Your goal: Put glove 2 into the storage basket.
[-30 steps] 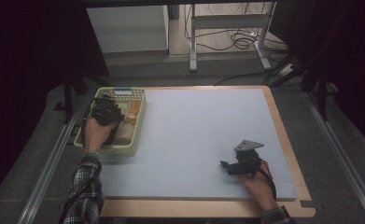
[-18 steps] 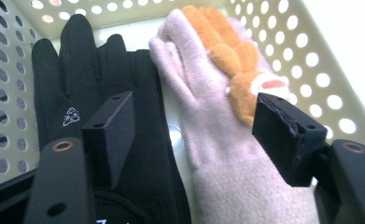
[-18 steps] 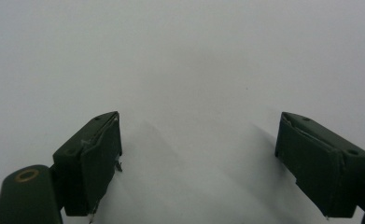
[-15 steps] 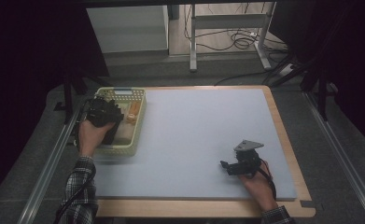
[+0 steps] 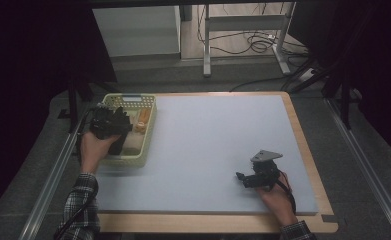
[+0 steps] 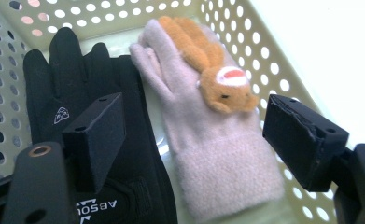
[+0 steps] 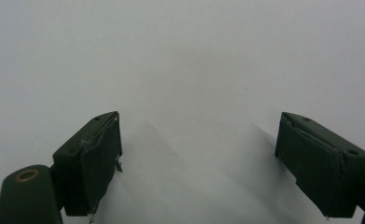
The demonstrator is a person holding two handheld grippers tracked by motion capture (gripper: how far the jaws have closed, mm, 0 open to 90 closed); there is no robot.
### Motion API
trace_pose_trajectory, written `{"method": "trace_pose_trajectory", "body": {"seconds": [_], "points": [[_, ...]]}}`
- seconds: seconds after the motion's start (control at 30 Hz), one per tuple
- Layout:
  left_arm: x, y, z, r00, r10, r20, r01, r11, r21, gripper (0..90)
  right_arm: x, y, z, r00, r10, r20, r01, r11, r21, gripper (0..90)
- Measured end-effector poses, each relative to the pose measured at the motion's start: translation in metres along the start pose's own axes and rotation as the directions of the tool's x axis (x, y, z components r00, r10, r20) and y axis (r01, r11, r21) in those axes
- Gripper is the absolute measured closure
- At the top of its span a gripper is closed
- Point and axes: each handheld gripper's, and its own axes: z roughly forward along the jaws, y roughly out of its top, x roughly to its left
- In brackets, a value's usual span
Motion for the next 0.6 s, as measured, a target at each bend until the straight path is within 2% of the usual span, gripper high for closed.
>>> {"method": "trace_pose_trajectory", "body": {"seconds": [0.3, 0.6], "points": [[-0.006, -0.003, -0.009, 0.9987, 0.002, 0.051, -0.001, 0.9996, -0.027, 15.6, 0.0, 0.0, 0.0, 1.0, 0.0, 0.0, 0.0, 1.0, 0.0, 14.2], [-0.016, -0.005, -0.016, 0.9967, 0.041, 0.07, -0.038, 0.9986, -0.036, 9.2, 0.0, 0.0, 0.0, 1.0, 0.0, 0.0, 0.0, 1.0, 0.0, 14.2]]}}
